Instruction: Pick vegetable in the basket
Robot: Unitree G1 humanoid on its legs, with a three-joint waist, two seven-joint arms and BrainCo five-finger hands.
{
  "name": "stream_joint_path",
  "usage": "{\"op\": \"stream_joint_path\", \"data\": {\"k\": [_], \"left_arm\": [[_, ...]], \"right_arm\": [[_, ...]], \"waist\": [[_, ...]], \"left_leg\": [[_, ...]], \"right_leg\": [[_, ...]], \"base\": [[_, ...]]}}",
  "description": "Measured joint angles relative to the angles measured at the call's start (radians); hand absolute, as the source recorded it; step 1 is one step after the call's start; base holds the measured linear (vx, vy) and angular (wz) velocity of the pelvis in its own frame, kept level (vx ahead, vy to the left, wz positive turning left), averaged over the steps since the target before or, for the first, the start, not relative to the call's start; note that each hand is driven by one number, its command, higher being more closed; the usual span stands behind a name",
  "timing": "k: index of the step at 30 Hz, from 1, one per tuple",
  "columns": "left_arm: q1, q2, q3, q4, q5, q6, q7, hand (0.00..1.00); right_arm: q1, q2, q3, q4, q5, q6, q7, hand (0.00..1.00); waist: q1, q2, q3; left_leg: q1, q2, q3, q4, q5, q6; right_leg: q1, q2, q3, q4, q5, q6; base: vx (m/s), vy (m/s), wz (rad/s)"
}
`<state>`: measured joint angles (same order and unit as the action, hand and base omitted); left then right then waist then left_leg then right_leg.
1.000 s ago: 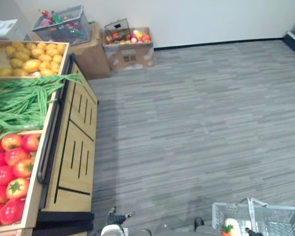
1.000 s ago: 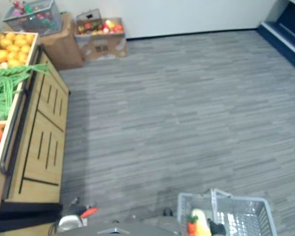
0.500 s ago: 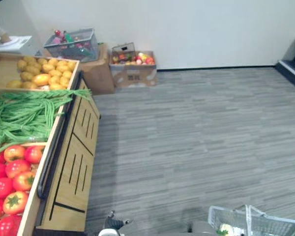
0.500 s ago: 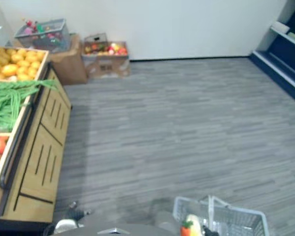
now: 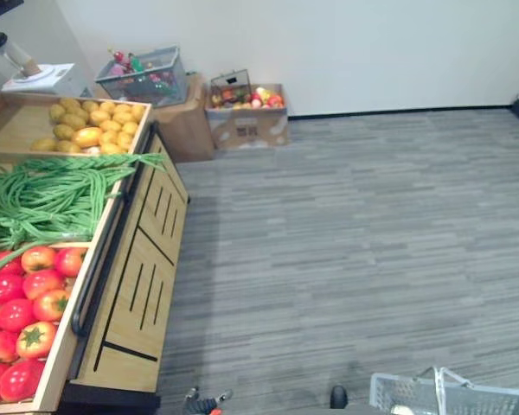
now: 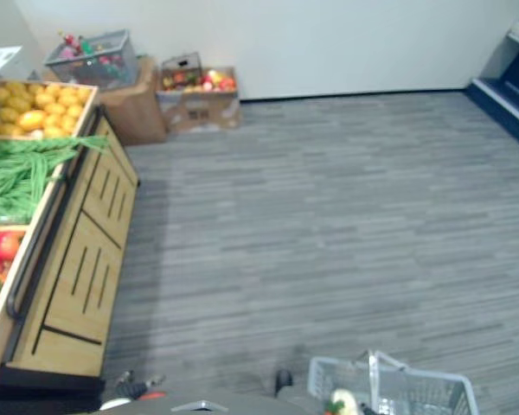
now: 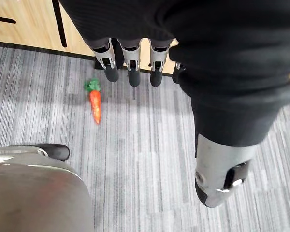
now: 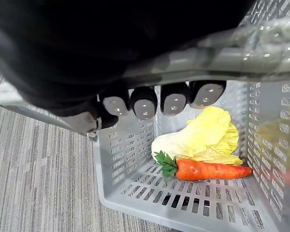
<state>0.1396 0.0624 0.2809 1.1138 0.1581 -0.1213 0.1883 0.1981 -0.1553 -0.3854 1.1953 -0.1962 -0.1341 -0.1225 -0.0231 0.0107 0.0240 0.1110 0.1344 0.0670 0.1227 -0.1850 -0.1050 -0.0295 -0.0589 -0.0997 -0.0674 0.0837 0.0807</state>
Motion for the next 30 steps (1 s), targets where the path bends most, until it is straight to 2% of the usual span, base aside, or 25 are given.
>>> {"op": "stream_joint_path", "data": {"k": [5, 10, 18, 23, 30], "left_arm": [[0.001, 0.006, -0.009, 0.0, -0.037, -0.001, -0.001, 0.0], [0.017, 0.011, -0.009, 0.003, -0.037, 0.0, -0.002, 0.0], [0.01, 0.013, -0.022, 0.014, -0.035, 0.0, -0.021, 0.0], [0.002, 0.012, -0.041, 0.033, -0.037, -0.001, -0.031, 0.0], [0.002, 0.012, -0.04, 0.038, -0.059, -0.001, -0.043, 0.0]], "right_arm": [[0.001, 0.011, -0.002, 0.0, 0.001, 0.0, 0.0, 1.0], [0.014, 0.019, 0.003, -0.001, 0.0, 0.0, 0.003, 1.0], [0.032, 0.017, 0.036, -0.001, 0.01, 0.0, 0.004, 1.0], [0.04, 0.011, 0.042, -0.001, 0.009, 0.001, 0.009, 1.0], [0.036, 0.011, 0.05, 0.004, 0.001, 0.003, 0.01, 1.0]], "waist": [[0.0, -0.008, 0.002], [0.001, -0.031, 0.004], [-0.003, -0.022, 0.006], [-0.002, -0.012, 0.001], [-0.001, -0.007, 0.01]], "left_leg": [[0.001, -0.004, -0.001, -0.055, -0.007, -0.002], [0.016, -0.007, 0.007, -0.047, -0.022, -0.004], [0.007, 0.006, 0.006, -0.058, -0.021, -0.003], [0.017, 0.024, 0.0, -0.086, -0.003, -0.026], [0.066, 0.014, 0.003, -0.102, 0.006, -0.027]], "right_leg": [[0.002, -0.009, -0.018, -0.039, 0.042, 0.005], [0.018, -0.013, -0.01, -0.044, 0.047, 0.006], [-0.004, 0.001, -0.003, -0.044, 0.046, 0.006], [0.0, 0.014, -0.017, -0.039, 0.047, 0.005], [0.042, 0.004, -0.025, -0.039, 0.048, -0.003]], "base": [[-0.15, 0.024, 0.14], [-0.13, -0.01, -0.05], [-0.04, -0.016, -0.07], [0.06, -0.01, 0.08], [0.08, 0.06, 0.04]]}}
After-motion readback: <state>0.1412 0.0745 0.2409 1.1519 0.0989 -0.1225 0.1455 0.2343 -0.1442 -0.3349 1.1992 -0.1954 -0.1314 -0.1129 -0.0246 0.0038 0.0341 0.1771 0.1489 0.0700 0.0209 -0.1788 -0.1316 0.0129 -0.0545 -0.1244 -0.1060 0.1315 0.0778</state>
